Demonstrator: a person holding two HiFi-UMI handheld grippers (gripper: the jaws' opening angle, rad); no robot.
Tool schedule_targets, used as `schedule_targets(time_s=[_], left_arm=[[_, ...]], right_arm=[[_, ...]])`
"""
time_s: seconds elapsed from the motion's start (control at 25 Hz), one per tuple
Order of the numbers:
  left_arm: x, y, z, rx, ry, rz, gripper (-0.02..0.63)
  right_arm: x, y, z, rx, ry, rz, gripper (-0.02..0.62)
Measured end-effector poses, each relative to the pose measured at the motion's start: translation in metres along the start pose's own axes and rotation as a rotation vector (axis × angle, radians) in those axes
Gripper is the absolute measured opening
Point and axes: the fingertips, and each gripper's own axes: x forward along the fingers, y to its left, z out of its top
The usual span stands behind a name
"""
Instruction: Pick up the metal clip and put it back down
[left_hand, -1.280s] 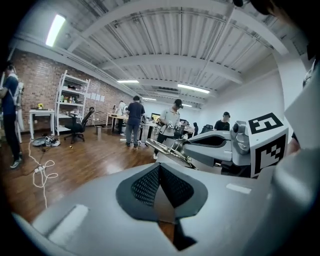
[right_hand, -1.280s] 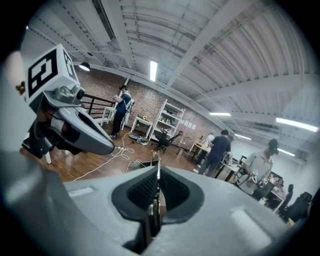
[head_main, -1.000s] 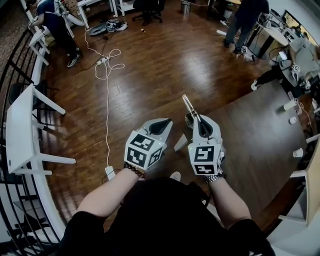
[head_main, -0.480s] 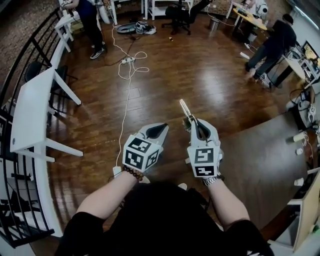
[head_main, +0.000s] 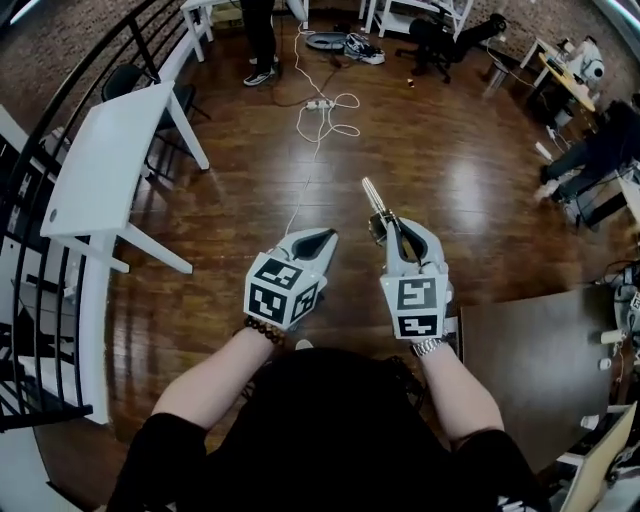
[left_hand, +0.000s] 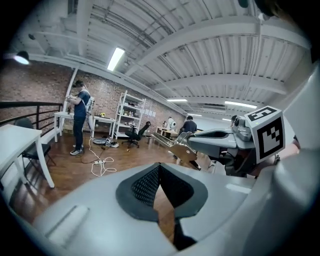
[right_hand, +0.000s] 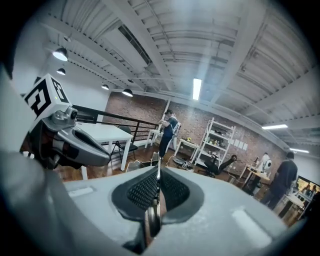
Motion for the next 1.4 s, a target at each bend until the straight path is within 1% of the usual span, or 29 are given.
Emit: schedule_targets(time_s=[0.2, 0.36, 0.56, 0.76, 0.88, 1.2, 1.4], left_arm=[[-0.034, 0.052, 0.001, -0.050, -0.034, 0.119, 0.015], [-0.052, 0.086, -0.002, -0.083, -0.047, 0.211, 0.015], [-0.060, 0.129, -0.002, -0.120, -0.057, 0.319, 0.015], [-0.060, 0.166, 0.003, -0.152, -0.045, 0.406, 0.015], [-0.047, 0.187, 0.010, -0.167, -0.039, 0.457, 0.015], [-0.004, 0.233, 0.045, -0.190, -0.050, 0.580, 0.015], [0.017, 0.254, 0.063, -0.197, -0.056, 0.628, 0.015]], right_arm=[[0.035, 0.042, 0.029, -0.037, -0.037, 0.106, -0.003], [0.061, 0.069, 0.044, -0.056, -0.060, 0.192, -0.003], [0.100, 0.091, 0.059, -0.072, -0.091, 0.293, -0.003], [0.142, 0.113, 0.080, -0.079, -0.117, 0.398, -0.003], [0.173, 0.114, 0.090, -0.087, -0.136, 0.461, -0.003], [0.248, 0.092, 0.113, -0.100, -0.181, 0.588, -0.003], [0.280, 0.090, 0.126, -0.111, -0.208, 0.657, -0.003]])
